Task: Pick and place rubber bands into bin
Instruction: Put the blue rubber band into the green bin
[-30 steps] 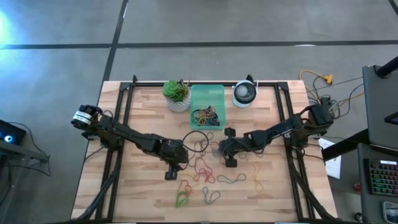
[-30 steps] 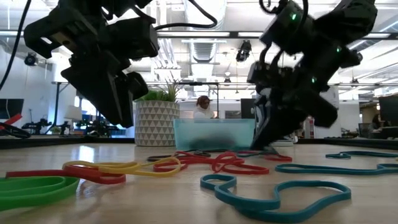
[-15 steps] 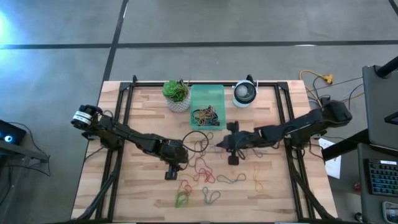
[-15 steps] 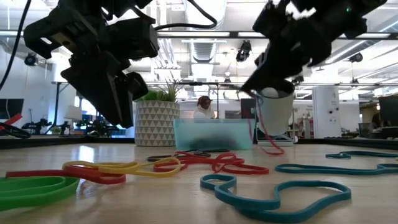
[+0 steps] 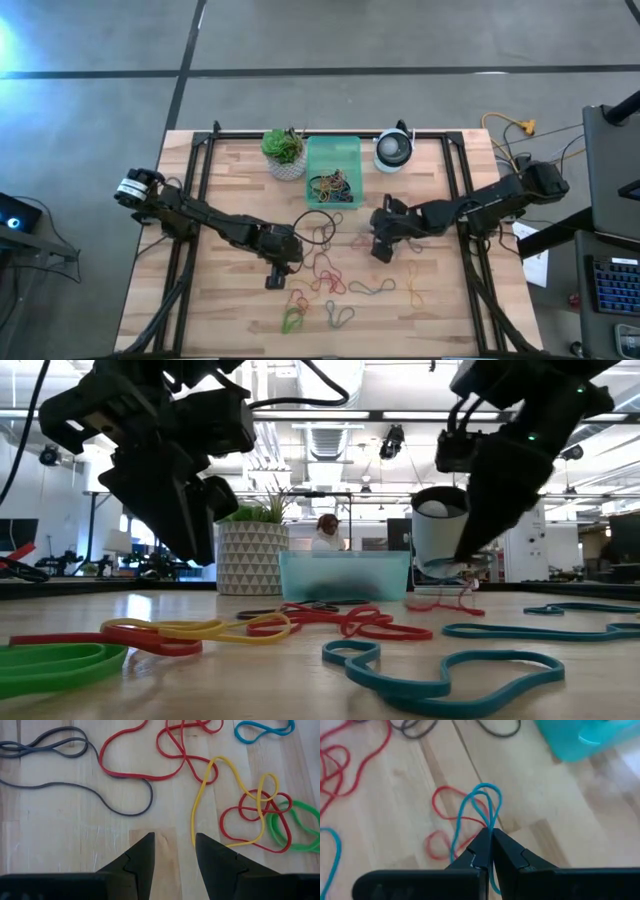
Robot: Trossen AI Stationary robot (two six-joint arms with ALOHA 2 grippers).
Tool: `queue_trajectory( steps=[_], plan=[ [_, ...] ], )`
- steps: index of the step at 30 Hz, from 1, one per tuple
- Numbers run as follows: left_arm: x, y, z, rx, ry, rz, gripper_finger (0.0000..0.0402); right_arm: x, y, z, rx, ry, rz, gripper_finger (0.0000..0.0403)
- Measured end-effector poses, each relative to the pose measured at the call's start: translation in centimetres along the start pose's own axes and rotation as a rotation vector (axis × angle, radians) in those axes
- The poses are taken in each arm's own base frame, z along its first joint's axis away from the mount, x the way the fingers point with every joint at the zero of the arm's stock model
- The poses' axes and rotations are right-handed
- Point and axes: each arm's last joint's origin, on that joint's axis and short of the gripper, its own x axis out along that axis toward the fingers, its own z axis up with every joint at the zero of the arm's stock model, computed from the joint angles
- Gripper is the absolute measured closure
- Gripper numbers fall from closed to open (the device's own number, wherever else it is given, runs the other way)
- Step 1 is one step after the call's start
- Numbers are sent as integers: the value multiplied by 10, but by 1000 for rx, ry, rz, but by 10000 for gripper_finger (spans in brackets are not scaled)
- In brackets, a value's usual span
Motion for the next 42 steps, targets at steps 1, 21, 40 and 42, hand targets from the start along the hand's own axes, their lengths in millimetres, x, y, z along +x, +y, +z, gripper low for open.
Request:
queue_trajectory(
  steps=[1,21,40,42],
  plan=[
    [0,0,0,0,-3,-1,276,0,0,-1,0,-1,-11,394],
    [0,0,0,1,-7,-2,276,31,-5,-18,4,124,-120,394],
    [1,1,-2,0,0,0,276,38,-5,-19,-40,104,-130,311],
    [1,0,-2,0,-1,0,276,38,-5,-19,-39,104,-130,307]
  ],
)
